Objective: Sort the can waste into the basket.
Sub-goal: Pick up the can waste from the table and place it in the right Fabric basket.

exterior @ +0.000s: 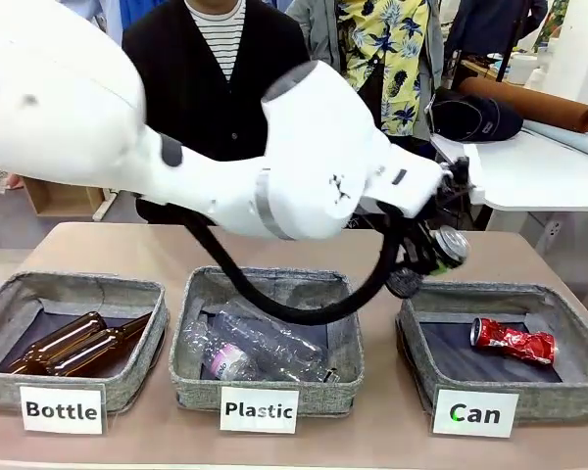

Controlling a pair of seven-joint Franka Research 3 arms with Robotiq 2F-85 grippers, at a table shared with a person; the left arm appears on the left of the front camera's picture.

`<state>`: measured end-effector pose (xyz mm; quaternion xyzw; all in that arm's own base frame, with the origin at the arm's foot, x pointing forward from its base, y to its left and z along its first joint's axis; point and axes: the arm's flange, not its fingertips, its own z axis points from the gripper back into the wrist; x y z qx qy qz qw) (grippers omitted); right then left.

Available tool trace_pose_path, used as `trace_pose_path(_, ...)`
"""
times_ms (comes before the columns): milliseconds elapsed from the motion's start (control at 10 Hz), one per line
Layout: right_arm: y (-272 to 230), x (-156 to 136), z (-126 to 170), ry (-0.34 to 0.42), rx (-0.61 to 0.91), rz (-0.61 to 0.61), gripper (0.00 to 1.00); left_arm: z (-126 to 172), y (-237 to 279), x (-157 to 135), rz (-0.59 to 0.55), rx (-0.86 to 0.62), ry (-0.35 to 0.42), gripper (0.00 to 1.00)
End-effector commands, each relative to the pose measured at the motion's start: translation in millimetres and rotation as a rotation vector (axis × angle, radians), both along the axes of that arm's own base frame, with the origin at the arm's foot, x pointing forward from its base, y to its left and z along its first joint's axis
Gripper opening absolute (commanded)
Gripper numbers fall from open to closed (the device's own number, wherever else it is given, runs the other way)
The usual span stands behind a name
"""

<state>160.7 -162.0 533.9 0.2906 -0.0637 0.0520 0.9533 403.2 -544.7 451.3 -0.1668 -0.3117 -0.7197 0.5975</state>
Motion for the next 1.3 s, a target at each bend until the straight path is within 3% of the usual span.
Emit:
trace_pose_path(0,-9.6,-10.7,-8.1,-0.011,0.069,-0.082,1.0,21.0,-48.5,1.4,-0.059,-0.02,0.05,0.41)
trace_pose_path(100,-12.1,-0.2,-7.4,-0.037,0.128,-0.132,1.0,23.0,-58.8,-2.8,-0.091,-0.063,0.056,0.41)
trace_pose_path(200,-9.8,-6.9,-3.5,-0.004,0.028,-0.036,1.0,23.4,-69.5,-9.7,-0.112,-0.053,0.061,0.41)
trace_pose_path(600,-9.8,-6.9,-3.5,-0.004,0.028,-0.036,1.0,9.1,-85.0,-15.7,-0.12,0.016,0.088,0.41)
trace_pose_path(700,-9.8,-6.9,-3.5,-0.004,0.028,-0.036,1.0,9.9,-85.2,-15.9,-0.132,0.004,0.074,0.97)
trace_pose_path(1200,-9.8,-6.9,-3.5,-0.004,0.028,-0.036,1.0,15.5,-79.9,-15.0,-0.134,-0.007,0.082,1.0)
